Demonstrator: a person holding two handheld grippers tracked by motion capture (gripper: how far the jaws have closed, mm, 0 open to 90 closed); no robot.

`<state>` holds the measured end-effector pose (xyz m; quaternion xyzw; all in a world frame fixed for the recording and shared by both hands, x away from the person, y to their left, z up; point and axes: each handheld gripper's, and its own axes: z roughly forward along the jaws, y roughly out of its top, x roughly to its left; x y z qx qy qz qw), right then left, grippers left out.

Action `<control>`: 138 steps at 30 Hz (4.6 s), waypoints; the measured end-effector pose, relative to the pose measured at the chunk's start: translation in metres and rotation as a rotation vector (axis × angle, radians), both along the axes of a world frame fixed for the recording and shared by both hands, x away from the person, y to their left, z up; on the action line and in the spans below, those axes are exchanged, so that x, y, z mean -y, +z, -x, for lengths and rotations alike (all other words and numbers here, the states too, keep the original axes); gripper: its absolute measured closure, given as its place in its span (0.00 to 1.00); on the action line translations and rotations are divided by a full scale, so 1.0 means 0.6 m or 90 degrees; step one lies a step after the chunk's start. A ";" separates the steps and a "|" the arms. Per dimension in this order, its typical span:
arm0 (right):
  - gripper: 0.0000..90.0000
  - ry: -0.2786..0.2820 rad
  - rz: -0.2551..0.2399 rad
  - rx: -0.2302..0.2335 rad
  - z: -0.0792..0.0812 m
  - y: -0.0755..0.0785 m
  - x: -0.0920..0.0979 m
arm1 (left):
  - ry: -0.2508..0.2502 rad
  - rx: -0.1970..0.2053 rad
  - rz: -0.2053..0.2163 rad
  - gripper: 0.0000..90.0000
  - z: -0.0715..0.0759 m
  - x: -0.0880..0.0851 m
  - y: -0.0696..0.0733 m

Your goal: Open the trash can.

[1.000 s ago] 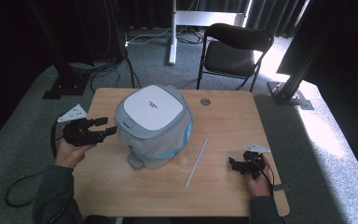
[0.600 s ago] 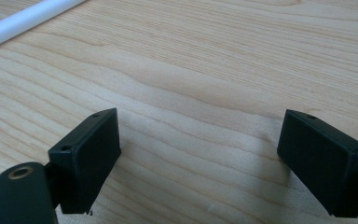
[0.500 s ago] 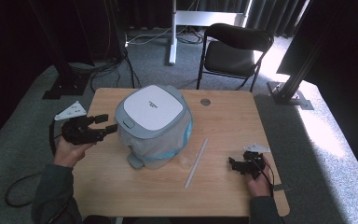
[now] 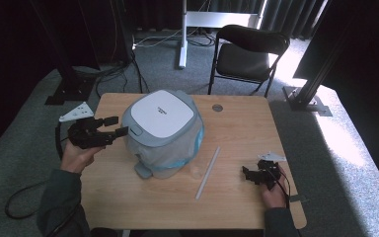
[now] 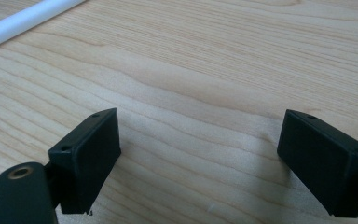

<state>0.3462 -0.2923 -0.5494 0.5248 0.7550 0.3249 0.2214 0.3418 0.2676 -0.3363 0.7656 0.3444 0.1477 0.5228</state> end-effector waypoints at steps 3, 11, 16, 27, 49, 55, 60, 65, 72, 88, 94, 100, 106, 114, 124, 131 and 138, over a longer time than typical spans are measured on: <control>0.14 0.000 0.000 0.000 0.000 0.000 0.000 | 0.005 0.000 -0.004 0.41 -0.004 0.007 0.002; 0.14 0.000 0.000 0.000 0.000 0.000 0.000 | 0.009 0.003 -0.008 0.41 -0.007 0.018 0.004; 0.14 0.000 0.000 0.000 0.000 0.000 0.000 | 0.016 0.010 -0.021 0.40 -0.006 0.024 0.008; 0.14 0.000 0.000 0.000 0.000 0.000 0.000 | 0.023 0.018 -0.031 0.40 -0.007 0.032 0.009; 0.14 0.002 0.000 0.000 0.000 0.000 -0.001 | 0.040 0.031 -0.034 0.44 -0.003 0.033 0.005; 0.13 0.003 0.000 0.000 0.000 0.000 -0.001 | 0.042 0.033 -0.044 0.45 -0.001 0.036 0.007; 0.13 0.004 0.001 0.000 0.000 0.000 -0.002 | 0.043 0.034 -0.047 0.45 -0.001 0.036 0.007; 0.13 0.003 0.000 0.000 0.000 0.000 -0.002 | 0.046 0.036 -0.051 0.46 -0.001 0.037 0.007; 0.13 0.004 0.001 0.000 0.000 0.000 -0.002 | 0.054 0.053 -0.063 0.43 0.003 0.038 0.011; 0.13 -0.005 0.001 -0.001 0.000 0.000 -0.004 | 0.090 0.063 -0.064 0.42 0.016 0.010 0.014; 0.13 -0.011 0.000 0.000 0.000 0.000 -0.005 | 0.114 0.057 -0.056 0.43 0.019 -0.010 0.002; 0.13 -0.010 0.000 0.000 0.000 0.000 -0.005 | 0.122 0.049 -0.060 0.43 0.021 -0.021 -0.010; 0.25 0.004 0.000 -0.004 0.004 0.005 -0.007 | 0.136 0.036 -0.040 0.43 0.023 -0.034 -0.044; 0.46 0.006 -0.004 -0.018 0.006 0.014 -0.003 | 0.140 0.017 -0.031 0.43 0.023 -0.039 -0.088; 0.54 0.021 -0.009 -0.015 0.009 0.027 -0.004 | 0.150 -0.006 -0.037 0.43 0.020 -0.029 -0.136; 0.58 0.029 -0.029 0.001 0.014 0.051 -0.005 | 0.160 -0.024 -0.051 0.43 0.015 -0.024 -0.163; 0.65 0.046 -0.013 -0.003 0.012 0.066 -0.016 | 0.169 -0.040 -0.044 0.43 0.006 -0.019 -0.190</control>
